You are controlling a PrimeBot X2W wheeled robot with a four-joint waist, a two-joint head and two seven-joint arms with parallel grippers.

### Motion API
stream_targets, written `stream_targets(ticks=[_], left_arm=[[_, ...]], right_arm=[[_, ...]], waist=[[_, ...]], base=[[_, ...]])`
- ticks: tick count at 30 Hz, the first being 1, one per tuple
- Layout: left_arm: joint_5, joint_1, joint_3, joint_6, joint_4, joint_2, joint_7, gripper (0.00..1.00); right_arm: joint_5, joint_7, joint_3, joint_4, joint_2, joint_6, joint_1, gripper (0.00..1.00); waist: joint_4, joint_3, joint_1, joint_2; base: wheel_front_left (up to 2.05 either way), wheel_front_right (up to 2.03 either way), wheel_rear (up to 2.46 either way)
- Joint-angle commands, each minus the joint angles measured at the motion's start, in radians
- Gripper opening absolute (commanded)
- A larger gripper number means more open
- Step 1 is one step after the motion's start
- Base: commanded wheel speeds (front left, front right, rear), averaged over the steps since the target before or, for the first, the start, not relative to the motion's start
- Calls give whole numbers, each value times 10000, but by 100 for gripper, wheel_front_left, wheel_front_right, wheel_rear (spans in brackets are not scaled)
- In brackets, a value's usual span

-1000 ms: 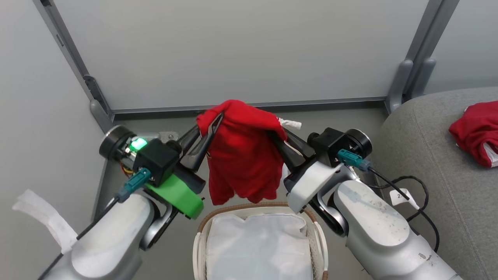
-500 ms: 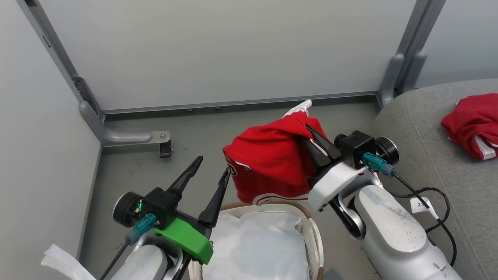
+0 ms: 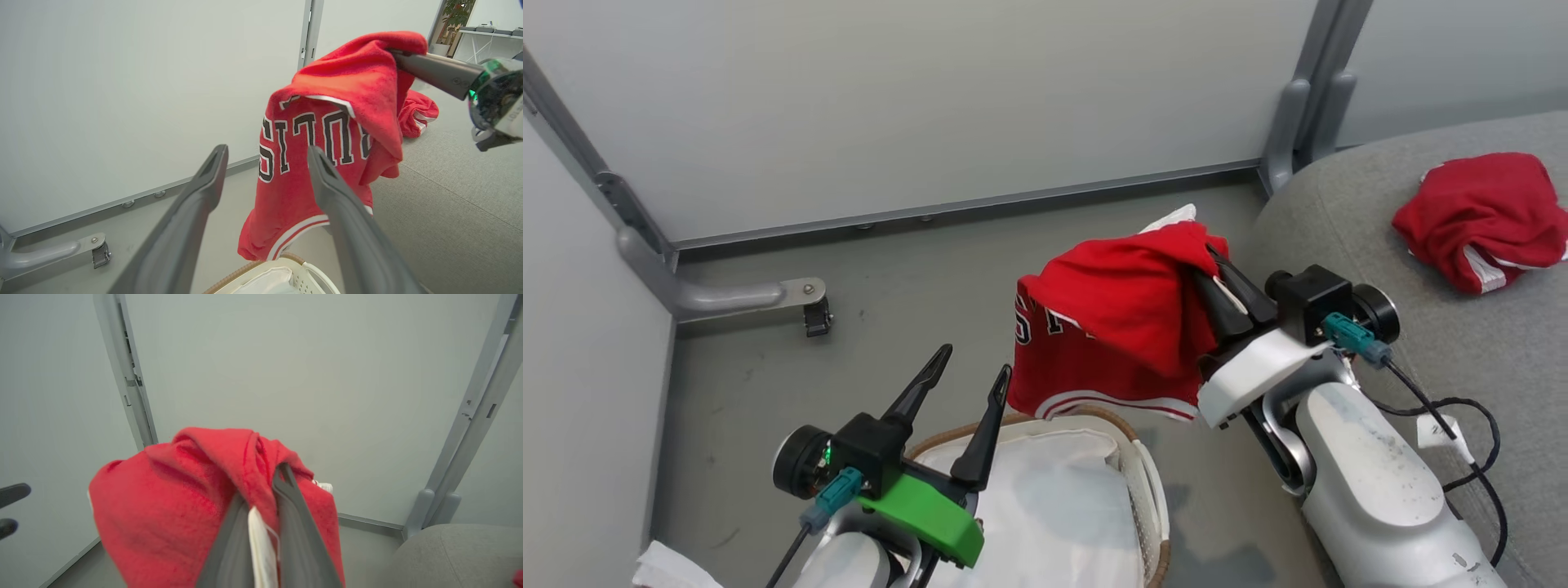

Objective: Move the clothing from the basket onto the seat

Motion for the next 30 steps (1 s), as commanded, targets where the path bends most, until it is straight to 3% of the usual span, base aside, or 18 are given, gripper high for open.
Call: stream_targets(ticks=[1, 10, 16, 22, 30], left_arm=[[96, 131, 49, -65, -12, -66, -6, 100], [569, -352, 122, -149, 4, -218, -5, 100], [635, -701, -249, -157, 89, -26, -7, 100], [564, -971, -505, -159, 102, 182, -7, 100], [506, -1210, -655, -160, -16, 375, -7, 100]], right_arm=[[-100, -53, -168, -95, -32, -7, 78, 0], [-402, -53, -1145, -325, -25, -7, 171, 0], [-426, -53, -1786, -467, -20, -7, 337, 0], [-363, -53, -2170, -549, -20, -7, 183, 0], [-967, -53, -3052, -629, -32, -7, -927, 0]], waist=[[-664, 391, 0, 0], [-2438, 1400, 0, 0], [-3195, 1948, 0, 0], [-3447, 2348, 0, 0], [-3201, 2807, 0, 0]], base=[[0, 0, 0], [0, 0, 0], [0, 0, 0], [0, 0, 0], [0, 0, 0]])
